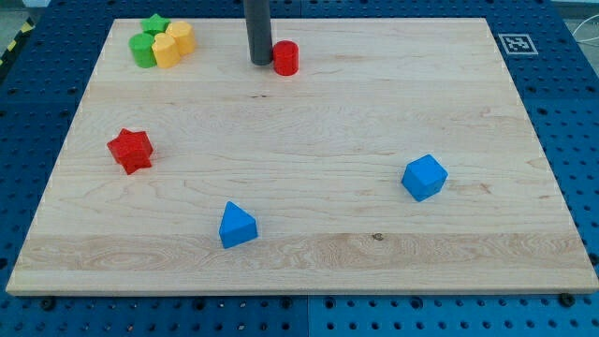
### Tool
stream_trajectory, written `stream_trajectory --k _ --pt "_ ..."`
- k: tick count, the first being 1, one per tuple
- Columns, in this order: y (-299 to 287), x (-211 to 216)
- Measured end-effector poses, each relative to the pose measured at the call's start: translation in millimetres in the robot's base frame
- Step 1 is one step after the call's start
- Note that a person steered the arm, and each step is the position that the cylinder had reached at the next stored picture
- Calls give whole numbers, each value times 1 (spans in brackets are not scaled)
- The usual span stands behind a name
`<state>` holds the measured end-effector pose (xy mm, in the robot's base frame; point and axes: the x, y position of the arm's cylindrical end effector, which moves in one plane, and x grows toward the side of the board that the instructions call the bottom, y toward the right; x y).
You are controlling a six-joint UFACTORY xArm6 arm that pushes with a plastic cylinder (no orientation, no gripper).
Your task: Slide the red circle to the center right
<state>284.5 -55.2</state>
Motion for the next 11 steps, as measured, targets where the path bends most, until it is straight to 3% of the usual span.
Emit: stream_trajectory --k 4,6,11 --pt "90 -6" --pt "121 34" --pt "229 62"
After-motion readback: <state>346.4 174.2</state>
